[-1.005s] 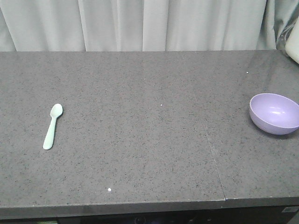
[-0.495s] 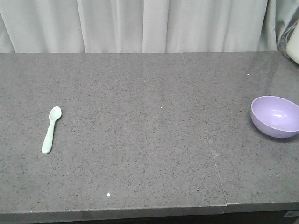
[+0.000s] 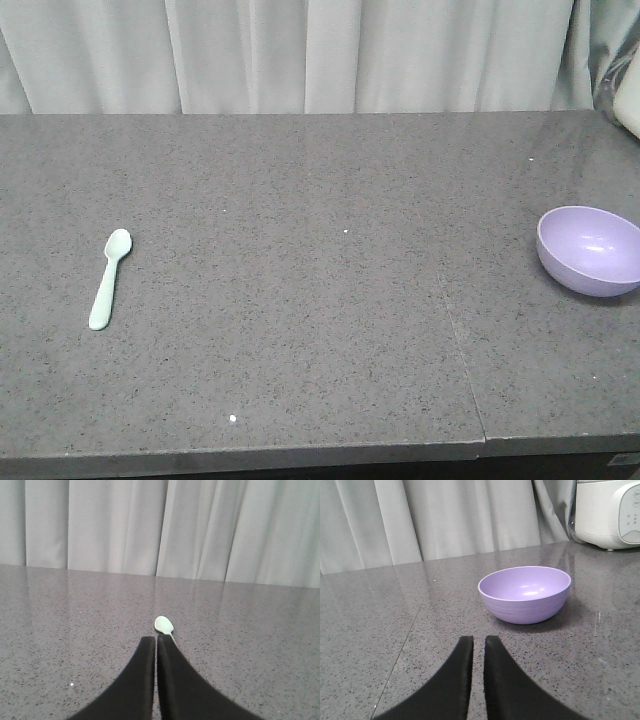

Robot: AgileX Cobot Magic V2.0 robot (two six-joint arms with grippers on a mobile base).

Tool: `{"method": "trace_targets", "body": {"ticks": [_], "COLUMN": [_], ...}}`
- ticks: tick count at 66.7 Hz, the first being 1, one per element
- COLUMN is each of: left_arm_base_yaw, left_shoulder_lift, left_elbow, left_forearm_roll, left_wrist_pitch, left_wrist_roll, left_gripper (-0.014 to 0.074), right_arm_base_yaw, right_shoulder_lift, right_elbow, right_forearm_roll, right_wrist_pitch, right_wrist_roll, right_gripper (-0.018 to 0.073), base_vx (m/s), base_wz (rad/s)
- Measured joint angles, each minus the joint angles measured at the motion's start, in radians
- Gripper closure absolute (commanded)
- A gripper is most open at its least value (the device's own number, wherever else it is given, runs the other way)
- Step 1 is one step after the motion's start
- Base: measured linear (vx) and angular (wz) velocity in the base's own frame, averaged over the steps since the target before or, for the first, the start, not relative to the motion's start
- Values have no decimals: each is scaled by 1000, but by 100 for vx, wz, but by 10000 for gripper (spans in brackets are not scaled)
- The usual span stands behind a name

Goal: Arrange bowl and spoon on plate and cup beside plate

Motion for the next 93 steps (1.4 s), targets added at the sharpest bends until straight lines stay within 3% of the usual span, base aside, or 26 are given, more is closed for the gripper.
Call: {"method": "trace_targets", "body": {"ticks": [93], "left_arm_base_yaw": [0], "left_shoulder_lift": [0], "left_elbow": [0], "left_forearm_roll": [0], "left_wrist_pitch": [0], "left_wrist_roll": [0], "left_gripper": [602], "right_arm_base_yaw": [0], "right_shoulder_lift": [0], "right_elbow": [0], "right_forearm_roll": [0], "right_wrist_pitch": [0], "right_wrist_roll": [0], "right_gripper": [489], "base_vx": [0], "base_wz": [0]}}
